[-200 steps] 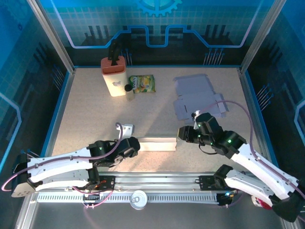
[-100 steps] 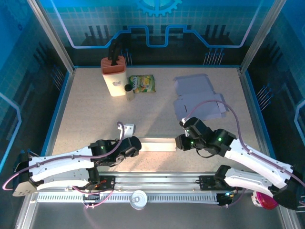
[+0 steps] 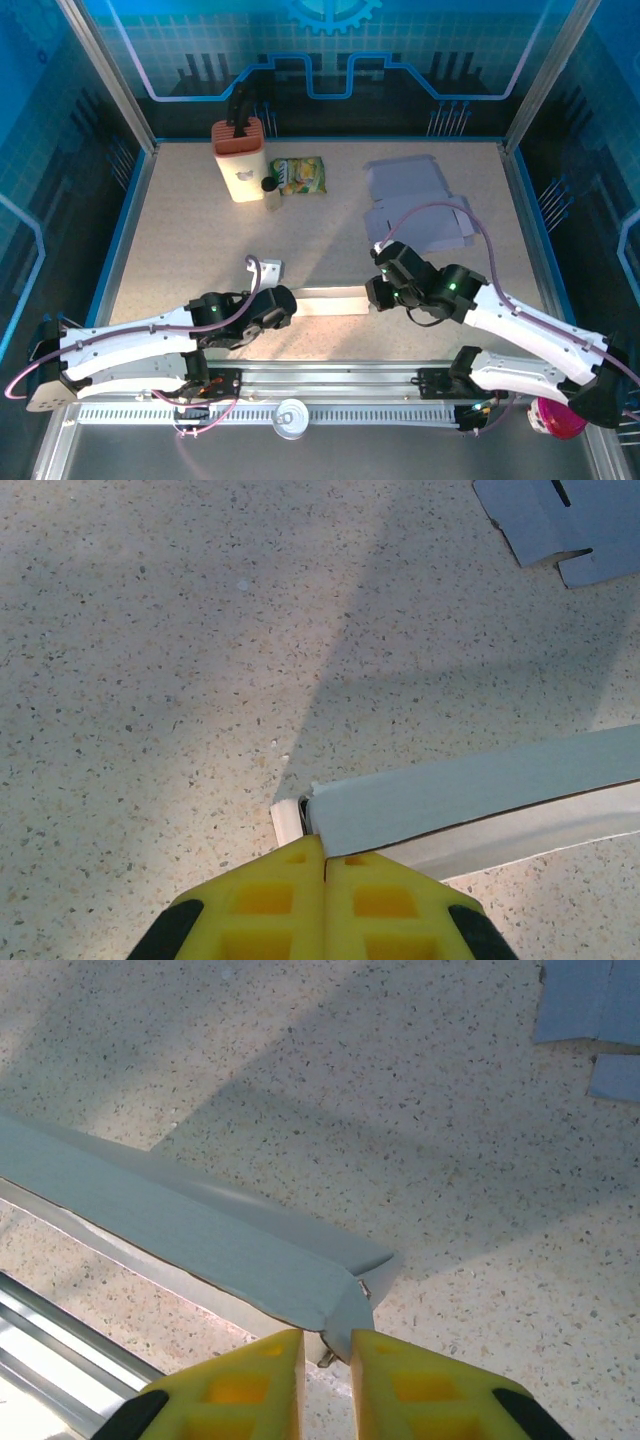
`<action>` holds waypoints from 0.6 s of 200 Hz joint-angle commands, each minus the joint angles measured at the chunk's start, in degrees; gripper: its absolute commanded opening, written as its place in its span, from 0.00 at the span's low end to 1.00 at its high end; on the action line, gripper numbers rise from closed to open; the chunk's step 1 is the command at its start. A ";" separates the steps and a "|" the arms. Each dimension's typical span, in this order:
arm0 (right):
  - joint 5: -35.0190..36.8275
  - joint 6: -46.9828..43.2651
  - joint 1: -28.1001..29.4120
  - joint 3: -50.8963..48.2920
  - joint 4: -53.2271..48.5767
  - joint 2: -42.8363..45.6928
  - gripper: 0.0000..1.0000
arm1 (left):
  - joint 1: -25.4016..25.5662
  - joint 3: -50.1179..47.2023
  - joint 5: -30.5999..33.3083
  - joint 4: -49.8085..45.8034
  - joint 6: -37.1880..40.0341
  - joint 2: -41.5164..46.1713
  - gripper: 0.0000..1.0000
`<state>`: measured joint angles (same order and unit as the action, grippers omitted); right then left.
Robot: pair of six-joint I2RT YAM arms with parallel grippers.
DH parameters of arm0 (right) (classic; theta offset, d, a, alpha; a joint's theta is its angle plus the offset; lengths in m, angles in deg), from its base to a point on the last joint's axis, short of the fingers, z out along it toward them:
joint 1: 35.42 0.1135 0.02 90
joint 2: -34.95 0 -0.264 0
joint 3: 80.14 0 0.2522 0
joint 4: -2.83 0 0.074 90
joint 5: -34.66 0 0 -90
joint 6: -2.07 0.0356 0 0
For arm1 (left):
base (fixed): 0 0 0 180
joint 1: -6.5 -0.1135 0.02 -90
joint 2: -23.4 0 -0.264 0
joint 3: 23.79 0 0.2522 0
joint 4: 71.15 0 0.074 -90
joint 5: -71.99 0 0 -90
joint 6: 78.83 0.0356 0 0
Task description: Fold the paper box
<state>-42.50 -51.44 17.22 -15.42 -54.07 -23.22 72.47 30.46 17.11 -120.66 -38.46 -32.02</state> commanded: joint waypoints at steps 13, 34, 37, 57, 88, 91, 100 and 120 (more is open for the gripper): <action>3.25 -1.92 1.56 2.46 -1.65 -1.04 0.25 | 0.38 1.21 -2.21 -3.94 -0.39 -0.28 0.00; 3.71 -2.41 1.98 2.59 -1.78 -2.02 0.26 | 0.33 1.43 -2.24 -4.00 -0.43 -0.48 0.00; 3.81 -2.48 2.02 2.54 -1.78 -2.11 0.26 | 0.36 1.50 -2.25 -3.98 -0.40 -0.52 0.00; 4.01 -2.65 2.21 2.59 -1.77 -2.45 0.24 | 0.38 1.74 -2.61 -4.17 -0.44 -0.68 0.00; 5.26 -2.63 2.55 2.81 -1.95 -2.62 0.21 | 0.38 1.94 -2.88 -4.34 -0.39 -0.85 0.00; 5.34 -2.65 2.52 2.86 -1.95 -2.69 0.20 | 0.32 1.95 -2.86 -4.33 -0.45 -0.83 0.00; 5.51 -2.81 2.64 3.07 -2.00 -3.05 0.19 | 0.31 1.89 -2.87 -4.25 -0.41 -0.83 0.00; 6.37 -2.92 3.06 3.56 -2.22 -3.89 0.19 | 0.37 2.04 -2.91 -4.26 -0.43 -0.92 0.00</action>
<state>-38.50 -53.51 19.14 -13.89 -54.92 -26.15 72.45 31.43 16.41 -121.82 -38.46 -32.43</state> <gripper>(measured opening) 0.194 0.052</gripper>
